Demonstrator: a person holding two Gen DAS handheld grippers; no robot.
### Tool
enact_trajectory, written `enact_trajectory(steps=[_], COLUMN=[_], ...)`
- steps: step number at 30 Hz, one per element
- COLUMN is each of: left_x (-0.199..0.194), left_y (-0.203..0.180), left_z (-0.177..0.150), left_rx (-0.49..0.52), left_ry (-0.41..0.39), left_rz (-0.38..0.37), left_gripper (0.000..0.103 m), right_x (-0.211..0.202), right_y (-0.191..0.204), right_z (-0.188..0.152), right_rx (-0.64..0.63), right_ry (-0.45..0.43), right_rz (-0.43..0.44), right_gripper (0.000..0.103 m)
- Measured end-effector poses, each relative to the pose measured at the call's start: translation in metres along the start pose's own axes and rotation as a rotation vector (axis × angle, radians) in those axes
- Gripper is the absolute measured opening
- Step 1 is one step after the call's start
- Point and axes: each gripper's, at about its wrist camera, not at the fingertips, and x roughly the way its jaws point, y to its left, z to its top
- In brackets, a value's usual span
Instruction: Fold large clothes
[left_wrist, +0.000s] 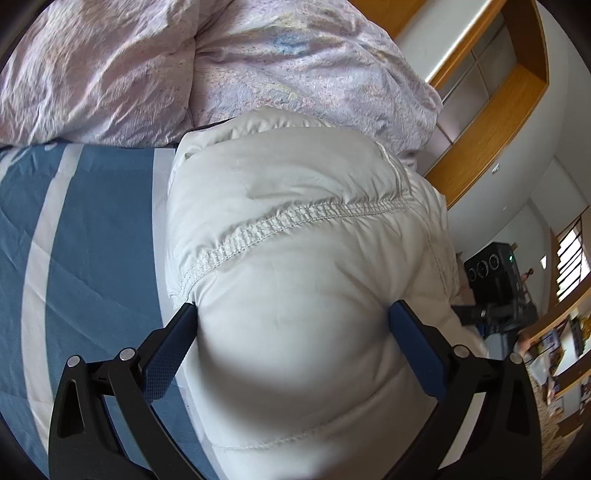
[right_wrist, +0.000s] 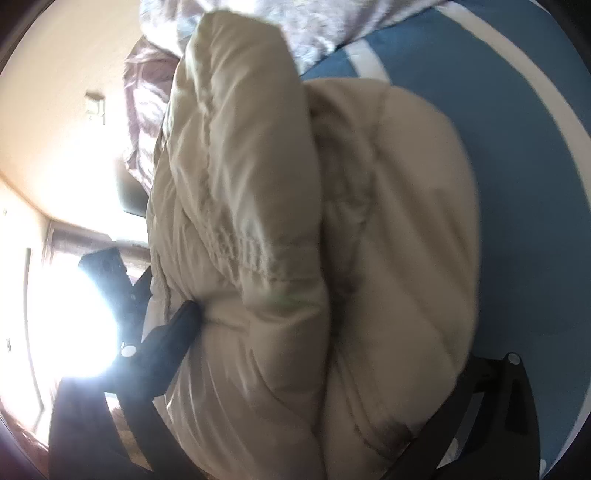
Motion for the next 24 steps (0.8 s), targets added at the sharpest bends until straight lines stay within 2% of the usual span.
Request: enact_trajectory(steps=[2, 4, 6, 9, 12, 18, 24], left_x=[-0.001, -0.003, -0.008, -0.014, -0.023, -0.054, -0.092], left_y=[0.001, 0.0, 0.0, 0.003, 0.005, 0.018, 0.051], left_z=[-0.001, -0.002, -0.003, 0.0, 0.004, 0.013, 0.021], left_rx=[-0.023, -0.034, -0.04, -0.059, -0.05, -0.054, -0.117], left_ry=[-0.009, -0.029, -0.046, -0.063, -0.087, -0.16, -0.268], left_rz=[-0.018, -0.027, -0.033, -0.05, -0.043, -0.017, 0.049], left_gripper=[0.102, 0.097, 0.09, 0.079, 0.073, 0.069, 0.069], right_x=[0.004, 0.005, 0.004, 0.003, 0.008, 0.032, 0.072], right_y=[0.001, 0.004, 0.008, 0.013, 0.023, 0.051, 0.092], right_z=[0.0, -0.002, -0.004, -0.007, -0.005, 0.016, 0.054], right_rx=[-0.008, -0.031, -0.059, -0.094, -0.127, -0.186, -0.256], right_ry=[-0.009, -0.027, -0.055, -0.08, -0.094, -0.092, -0.046], right_rz=[0.022, 0.038, 0.069, 0.097, 0.131, 0.172, 0.191], right_gripper=[0.101, 0.098, 0.084, 0.069, 0.061, 0.056, 0.055])
